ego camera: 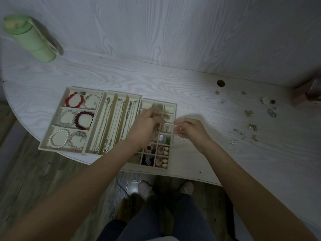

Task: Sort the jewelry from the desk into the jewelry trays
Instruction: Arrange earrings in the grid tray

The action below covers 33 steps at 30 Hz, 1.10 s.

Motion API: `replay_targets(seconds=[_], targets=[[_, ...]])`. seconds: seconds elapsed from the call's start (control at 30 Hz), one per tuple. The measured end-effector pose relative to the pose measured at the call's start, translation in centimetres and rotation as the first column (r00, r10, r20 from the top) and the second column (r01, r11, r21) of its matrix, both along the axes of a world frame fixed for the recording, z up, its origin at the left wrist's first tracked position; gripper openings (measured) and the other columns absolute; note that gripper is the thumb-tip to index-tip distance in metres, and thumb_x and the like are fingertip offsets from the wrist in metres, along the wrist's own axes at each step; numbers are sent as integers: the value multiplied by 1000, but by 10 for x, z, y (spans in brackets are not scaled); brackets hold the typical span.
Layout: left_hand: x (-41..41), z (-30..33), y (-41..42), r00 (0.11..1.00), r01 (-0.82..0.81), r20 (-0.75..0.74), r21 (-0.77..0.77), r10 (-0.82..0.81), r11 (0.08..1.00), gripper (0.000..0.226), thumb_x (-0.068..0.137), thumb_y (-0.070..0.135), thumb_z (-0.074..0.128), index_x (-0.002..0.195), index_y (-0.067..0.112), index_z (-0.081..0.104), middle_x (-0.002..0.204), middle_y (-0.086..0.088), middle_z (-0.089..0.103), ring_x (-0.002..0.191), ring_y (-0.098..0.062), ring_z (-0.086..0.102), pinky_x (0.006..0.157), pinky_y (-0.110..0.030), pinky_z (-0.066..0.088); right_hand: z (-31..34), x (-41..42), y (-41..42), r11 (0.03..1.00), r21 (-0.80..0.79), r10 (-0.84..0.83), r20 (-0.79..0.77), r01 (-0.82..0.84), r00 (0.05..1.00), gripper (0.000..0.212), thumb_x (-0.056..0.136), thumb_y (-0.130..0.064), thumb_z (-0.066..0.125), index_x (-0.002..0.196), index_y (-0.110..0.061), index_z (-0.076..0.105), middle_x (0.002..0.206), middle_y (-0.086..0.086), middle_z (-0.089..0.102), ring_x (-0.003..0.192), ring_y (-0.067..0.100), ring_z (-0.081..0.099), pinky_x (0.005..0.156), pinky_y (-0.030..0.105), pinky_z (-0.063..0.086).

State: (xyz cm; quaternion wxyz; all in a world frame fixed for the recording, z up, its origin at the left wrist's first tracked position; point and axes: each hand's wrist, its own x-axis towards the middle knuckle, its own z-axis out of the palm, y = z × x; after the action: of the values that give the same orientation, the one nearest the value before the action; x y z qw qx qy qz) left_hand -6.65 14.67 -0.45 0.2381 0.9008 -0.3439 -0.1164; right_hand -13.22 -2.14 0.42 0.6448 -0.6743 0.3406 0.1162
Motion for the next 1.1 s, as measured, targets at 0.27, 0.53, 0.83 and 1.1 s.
replay_targets(seconds=[0.27, 0.53, 0.83, 1.1], targets=[[-10, 12, -17, 940, -170, -332, -240, 83, 956, 25, 89, -4, 54, 104, 8, 69, 104, -4, 55, 92, -16, 56, 79, -6, 37, 12, -1, 4, 899, 435, -90, 74, 49, 993, 21, 93, 9, 45, 89, 0, 64, 89, 17, 69, 81, 22, 71, 80, 26, 58], [-12, 11, -18, 914, -305, -347, -250, 209, 919, 15, 90, 5, 58, 99, 12, 68, 100, -3, 58, 80, -4, 51, 67, 4, 36, 16, 2, 10, 883, 470, -34, 101, -18, 994, 25, 92, 8, 49, 116, 3, 53, 101, 18, 65, 91, 24, 66, 79, 25, 58], [-6, 17, -13, 935, -175, -338, -190, 103, 966, 28, 90, 2, 55, 114, 12, 67, 106, -5, 58, 94, -13, 54, 78, -9, 36, 19, 7, 13, 924, 350, 118, 129, -156, 985, 19, 93, 3, 52, 109, -7, 49, 98, 16, 65, 81, 19, 70, 76, 21, 57], [8, 23, -10, 915, -74, -403, -109, 24, 991, 14, 91, 5, 56, 101, 9, 65, 93, -3, 65, 85, -11, 57, 72, -16, 41, 15, 11, 9, 978, 53, 192, 143, -201, 971, 8, 88, 3, 60, 89, -5, 58, 81, 12, 69, 63, 12, 69, 68, 20, 57]])
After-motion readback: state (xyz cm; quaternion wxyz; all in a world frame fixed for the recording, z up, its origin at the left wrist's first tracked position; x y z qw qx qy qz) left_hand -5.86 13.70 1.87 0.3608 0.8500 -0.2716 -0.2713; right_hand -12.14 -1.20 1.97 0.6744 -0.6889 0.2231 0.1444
